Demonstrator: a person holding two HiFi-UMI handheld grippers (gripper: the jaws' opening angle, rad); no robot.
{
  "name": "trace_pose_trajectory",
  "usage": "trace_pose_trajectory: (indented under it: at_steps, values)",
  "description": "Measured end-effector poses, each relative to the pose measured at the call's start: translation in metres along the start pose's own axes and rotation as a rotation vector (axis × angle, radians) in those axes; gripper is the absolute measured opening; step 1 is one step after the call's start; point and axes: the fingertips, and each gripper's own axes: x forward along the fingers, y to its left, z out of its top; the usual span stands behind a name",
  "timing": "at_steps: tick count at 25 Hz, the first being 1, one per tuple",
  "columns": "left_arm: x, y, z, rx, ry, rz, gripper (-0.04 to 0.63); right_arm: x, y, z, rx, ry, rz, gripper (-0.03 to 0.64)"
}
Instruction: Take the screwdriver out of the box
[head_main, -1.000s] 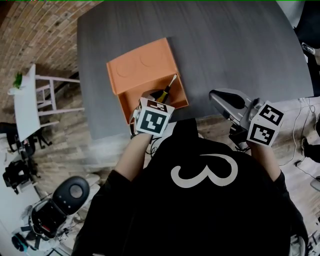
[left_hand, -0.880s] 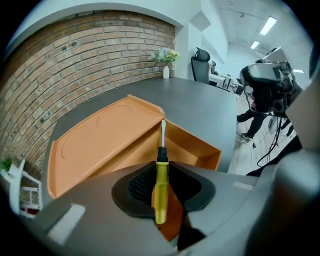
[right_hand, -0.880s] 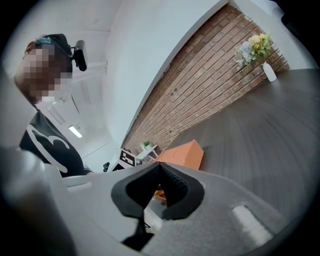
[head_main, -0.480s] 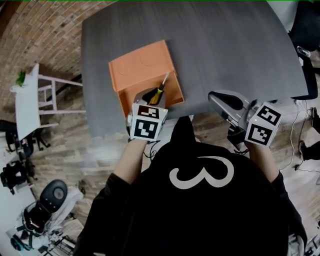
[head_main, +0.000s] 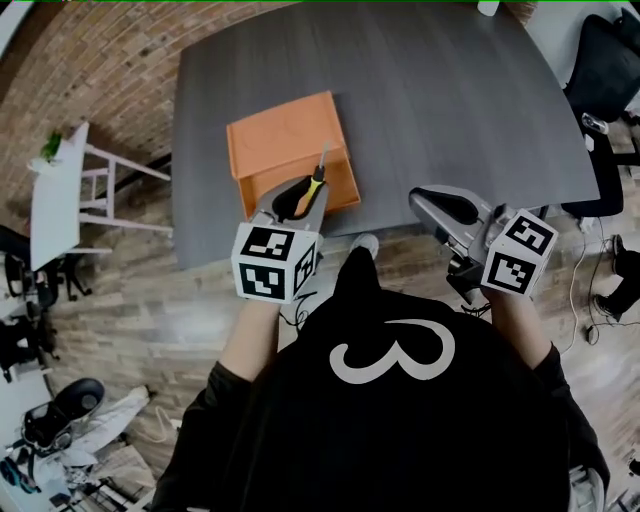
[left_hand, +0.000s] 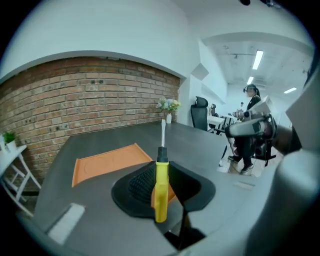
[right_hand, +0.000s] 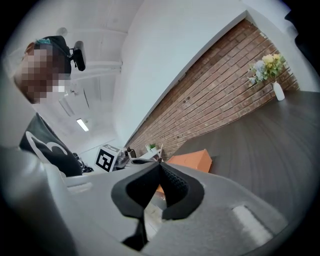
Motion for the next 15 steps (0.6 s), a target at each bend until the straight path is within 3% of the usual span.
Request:
trace_pose_trajectory:
  at_steps: [5,15]
  values:
    - [-0.027,-0.027,0.018,-0.149,-0.090,-0.107,0.100,-0.003,0.019,0.004,-0.030,0.005,0.041,0.002]
    - [-0.072,-0.060,0.037,-0.220,-0.216,-0.183,0.101,-0.001,0.051,0.008,-0.121,0.021,0.083,0.002]
